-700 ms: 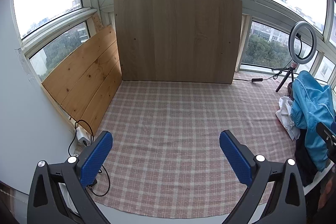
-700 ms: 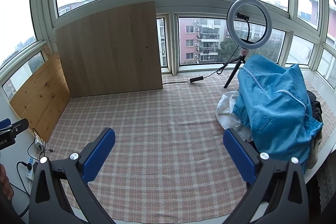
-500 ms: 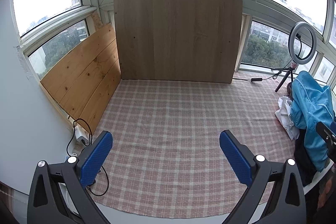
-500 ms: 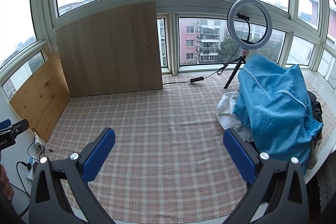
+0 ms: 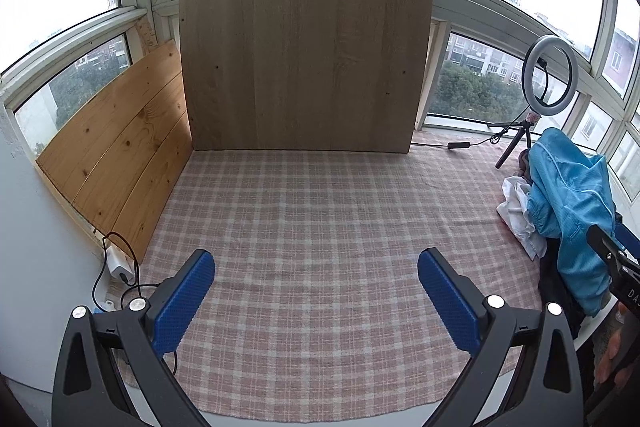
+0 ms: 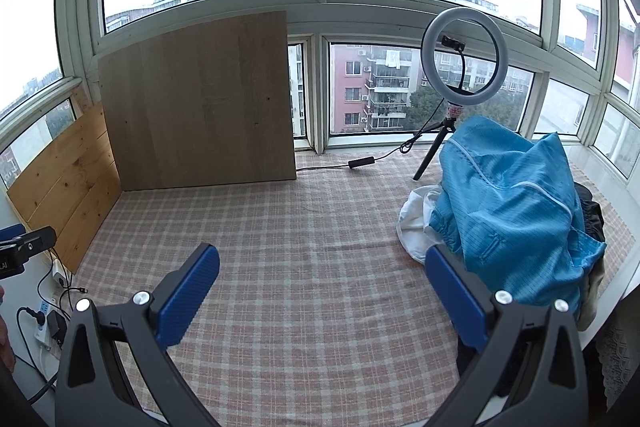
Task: Fold clothes
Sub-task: 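Move both tools toward the pile of clothes beside the ring light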
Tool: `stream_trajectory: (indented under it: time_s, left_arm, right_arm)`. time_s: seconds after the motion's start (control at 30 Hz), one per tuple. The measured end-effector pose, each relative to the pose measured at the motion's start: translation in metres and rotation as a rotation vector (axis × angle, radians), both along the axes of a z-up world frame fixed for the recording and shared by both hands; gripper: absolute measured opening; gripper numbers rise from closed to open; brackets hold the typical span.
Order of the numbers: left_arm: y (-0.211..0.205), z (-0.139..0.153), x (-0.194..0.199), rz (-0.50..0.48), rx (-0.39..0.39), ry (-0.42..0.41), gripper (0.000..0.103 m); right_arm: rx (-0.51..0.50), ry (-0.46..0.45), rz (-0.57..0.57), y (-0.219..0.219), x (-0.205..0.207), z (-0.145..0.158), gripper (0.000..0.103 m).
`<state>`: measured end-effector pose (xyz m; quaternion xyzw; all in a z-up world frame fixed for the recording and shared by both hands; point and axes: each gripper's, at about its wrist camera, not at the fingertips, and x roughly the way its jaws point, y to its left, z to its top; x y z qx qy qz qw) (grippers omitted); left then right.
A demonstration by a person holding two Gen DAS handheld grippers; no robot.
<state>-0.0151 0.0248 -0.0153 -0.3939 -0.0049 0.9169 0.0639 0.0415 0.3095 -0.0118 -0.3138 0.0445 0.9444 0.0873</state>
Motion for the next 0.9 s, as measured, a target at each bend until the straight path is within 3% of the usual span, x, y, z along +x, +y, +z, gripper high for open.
stream_trajectory:
  time_s: [0.43, 0.73, 0.9]
  left_arm:
    - [0.043, -0.015, -0.023, -0.111, -0.007, -0.023, 0.102]
    - [0.095, -0.018, -0.032, -0.241, -0.082, -0.003, 0.102]
    - [0.119, -0.020, -0.037, -0.328, -0.048, -0.017, 0.102]
  right_arm:
    - [-0.007, -0.010, -0.198, 0.056, 0.020, -0.010, 0.103]
    - [0.004, -0.008, -0.323, 0.087, 0.046, -0.017, 0.103]
    - [-0.012, -0.021, -0.390, 0.106, 0.058, -0.018, 0.103]
